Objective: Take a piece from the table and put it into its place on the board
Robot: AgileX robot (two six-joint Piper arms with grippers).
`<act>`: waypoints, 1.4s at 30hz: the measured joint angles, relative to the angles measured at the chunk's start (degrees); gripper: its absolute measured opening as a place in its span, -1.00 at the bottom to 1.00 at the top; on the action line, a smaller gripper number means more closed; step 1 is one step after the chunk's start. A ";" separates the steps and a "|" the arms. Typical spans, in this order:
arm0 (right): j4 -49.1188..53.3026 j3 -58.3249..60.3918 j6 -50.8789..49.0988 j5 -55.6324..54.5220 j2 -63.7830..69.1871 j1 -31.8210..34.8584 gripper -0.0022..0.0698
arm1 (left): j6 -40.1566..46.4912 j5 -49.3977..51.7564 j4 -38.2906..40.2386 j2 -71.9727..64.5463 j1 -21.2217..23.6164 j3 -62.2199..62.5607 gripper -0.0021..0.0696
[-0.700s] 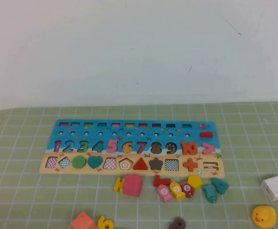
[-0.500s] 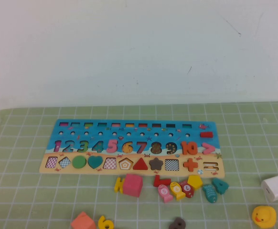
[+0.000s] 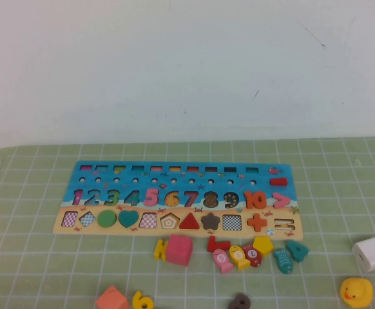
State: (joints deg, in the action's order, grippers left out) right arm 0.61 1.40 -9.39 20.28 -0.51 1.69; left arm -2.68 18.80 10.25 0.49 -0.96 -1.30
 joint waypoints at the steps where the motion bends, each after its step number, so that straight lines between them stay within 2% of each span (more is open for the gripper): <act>1: 0.00 0.00 0.00 0.00 0.00 0.00 -0.94 | 0.10 0.00 0.00 0.00 0.00 0.00 -0.95; 8: 0.00 0.00 0.00 0.00 0.00 0.00 -0.94 | -0.49 -0.27 1.65 0.00 0.00 0.00 -0.95; 10: 0.00 0.00 0.10 0.00 0.00 0.00 -0.94 | -2.75 -1.27 6.85 0.00 0.00 -0.11 -0.95; 15: 0.00 0.00 0.10 0.00 0.00 0.00 -0.94 | -11.70 -3.32 34.93 0.00 0.00 -0.22 -0.95; 17: 0.00 0.00 0.10 0.00 0.00 0.00 -0.94 | -12.69 -4.02 40.41 0.00 0.00 -0.22 -0.95; 20: 0.00 0.00 0.10 0.00 0.00 0.00 -0.94 | -13.09 -5.90 43.47 0.00 0.00 -0.22 -0.95; 25: 0.00 0.00 0.10 0.00 0.00 0.00 -0.94 | -13.21 -8.42 46.58 0.00 0.00 -0.22 -0.95; 28: 0.00 0.00 0.10 0.00 0.00 0.00 -0.94 | -6.51 -7.66 46.35 0.00 0.00 0.50 -0.95; 31: 0.00 0.00 0.10 0.00 0.00 0.00 -0.94 | 5.89 -1.37 45.54 0.00 0.00 6.15 -0.95; 33: 0.00 0.00 0.10 0.00 0.00 0.00 -0.94 | 11.25 3.95 43.60 -1.88 0.00 11.31 -0.95; 42: 0.00 0.00 0.10 0.00 0.00 0.00 -0.94 | 18.79 28.92 27.55 -25.16 0.00 28.72 -0.95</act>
State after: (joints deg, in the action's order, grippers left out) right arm 0.61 1.40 -9.29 20.28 -0.51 1.69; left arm 16.11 47.72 37.79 -24.67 -0.96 27.43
